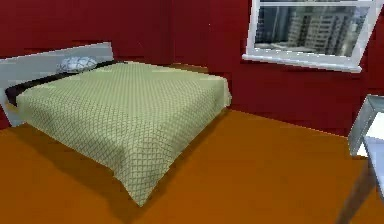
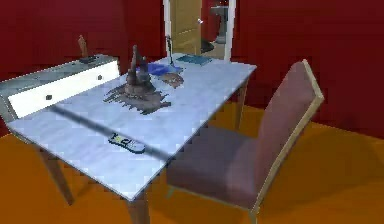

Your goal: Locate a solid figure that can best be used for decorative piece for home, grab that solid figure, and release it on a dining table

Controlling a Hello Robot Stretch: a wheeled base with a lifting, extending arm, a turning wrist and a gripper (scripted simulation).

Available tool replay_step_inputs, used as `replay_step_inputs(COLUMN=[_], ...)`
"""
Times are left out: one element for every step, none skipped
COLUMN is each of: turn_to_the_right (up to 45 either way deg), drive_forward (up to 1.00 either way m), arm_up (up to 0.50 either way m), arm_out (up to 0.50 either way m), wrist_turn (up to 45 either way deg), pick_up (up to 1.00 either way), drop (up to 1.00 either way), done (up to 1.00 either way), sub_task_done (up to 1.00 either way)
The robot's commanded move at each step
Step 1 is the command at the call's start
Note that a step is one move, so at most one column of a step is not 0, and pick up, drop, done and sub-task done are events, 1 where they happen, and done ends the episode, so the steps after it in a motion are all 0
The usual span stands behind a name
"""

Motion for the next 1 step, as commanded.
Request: replay_step_inputs(turn_to_the_right=[36.0], drive_forward=[0.00], arm_up=[0.00], arm_out=[0.00], wrist_turn=[0.0], pick_up=[0.00], drop=[0.00], done=[0.00], sub_task_done=[0.00])
